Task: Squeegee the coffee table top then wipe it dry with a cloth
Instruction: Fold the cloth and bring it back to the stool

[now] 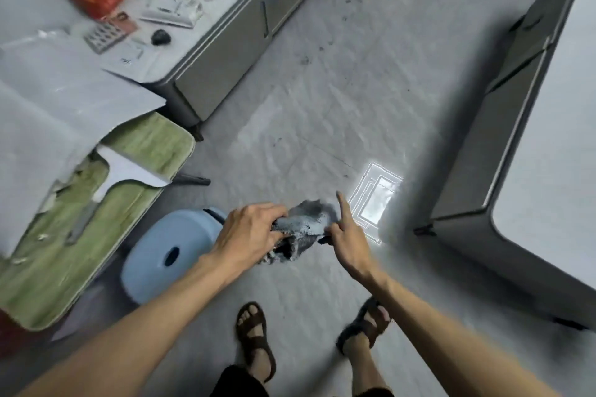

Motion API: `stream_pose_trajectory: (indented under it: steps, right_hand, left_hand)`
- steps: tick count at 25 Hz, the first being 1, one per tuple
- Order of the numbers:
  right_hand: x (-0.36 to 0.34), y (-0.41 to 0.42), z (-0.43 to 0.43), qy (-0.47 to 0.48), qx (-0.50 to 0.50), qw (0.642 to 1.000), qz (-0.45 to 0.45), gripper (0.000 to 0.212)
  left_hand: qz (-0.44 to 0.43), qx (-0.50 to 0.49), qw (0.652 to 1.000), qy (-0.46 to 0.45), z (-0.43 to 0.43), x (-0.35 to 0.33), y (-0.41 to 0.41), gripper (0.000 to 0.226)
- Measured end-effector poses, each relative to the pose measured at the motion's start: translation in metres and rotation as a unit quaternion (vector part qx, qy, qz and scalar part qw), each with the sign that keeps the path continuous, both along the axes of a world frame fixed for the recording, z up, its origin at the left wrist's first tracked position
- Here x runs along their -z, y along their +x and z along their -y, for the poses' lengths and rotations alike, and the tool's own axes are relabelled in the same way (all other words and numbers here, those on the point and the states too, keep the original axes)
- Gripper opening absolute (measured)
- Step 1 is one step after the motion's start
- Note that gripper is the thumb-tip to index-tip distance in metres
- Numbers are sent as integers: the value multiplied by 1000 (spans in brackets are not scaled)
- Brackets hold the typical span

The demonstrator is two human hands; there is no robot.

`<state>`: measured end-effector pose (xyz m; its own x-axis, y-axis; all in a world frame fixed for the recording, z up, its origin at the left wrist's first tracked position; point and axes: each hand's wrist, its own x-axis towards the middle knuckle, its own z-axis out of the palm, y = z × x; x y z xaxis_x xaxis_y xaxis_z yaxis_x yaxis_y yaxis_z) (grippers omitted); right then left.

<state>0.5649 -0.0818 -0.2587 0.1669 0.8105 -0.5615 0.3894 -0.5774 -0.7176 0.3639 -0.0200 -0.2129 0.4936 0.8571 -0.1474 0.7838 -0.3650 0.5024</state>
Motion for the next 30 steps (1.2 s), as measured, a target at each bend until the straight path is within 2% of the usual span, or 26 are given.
stream_pose_trajectory:
  steps: [2, 5, 7, 9, 11, 12, 15, 18, 20, 22, 26, 28, 30]
  right_hand:
    - [10, -51, -24, 19, -131, 991, 6, 65]
    - [30, -126, -54, 32, -282, 955, 90, 51]
    - [40, -168, -75, 97, -347, 911, 201, 38]
    - [50, -206, -87, 179, -418, 851, 262, 36]
    - [60, -230, -87, 231, -496, 795, 261, 42]
    - [66, -242, -83, 228, -536, 772, 253, 42]
    - [84, -267, -62, 173, -632, 711, 255, 39]
    - [98, -289, -61, 188, -673, 666, 264, 36]
    - [115, -312, -77, 198, -679, 660, 255, 33]
    - [144, -345, -99, 206, -662, 676, 249, 32]
    - [212, -395, -127, 175, -622, 703, 298, 34]
    - [227, -399, -126, 143, -571, 748, 307, 46]
    - [225, -393, -118, 106, -549, 773, 301, 51]
  left_hand:
    - [6, -33, 999, 7, -1, -3, -53, 32]
    - [-1, -70, 997, 8, 3, 3, -127, 40]
    - [-5, -147, 989, -6, 10, 17, -173, 33]
    - [9, -275, 960, -45, 23, 39, -217, 30]
    - [28, -369, 926, -75, 42, 63, -249, 30]
    - [41, -399, 911, -91, 54, 77, -263, 30]
    - [76, -433, 885, -153, 95, 114, -291, 28]
    - [93, -455, 867, -182, 118, 143, -310, 26]
    - [116, -493, 841, -188, 116, 164, -324, 25]
    - [135, -549, 802, -195, 105, 192, -341, 26]
    - [105, -648, 717, -234, 74, 245, -371, 37]
    - [84, -649, 713, -252, 67, 255, -379, 39]
    - [72, -615, 736, -273, 64, 250, -380, 38]
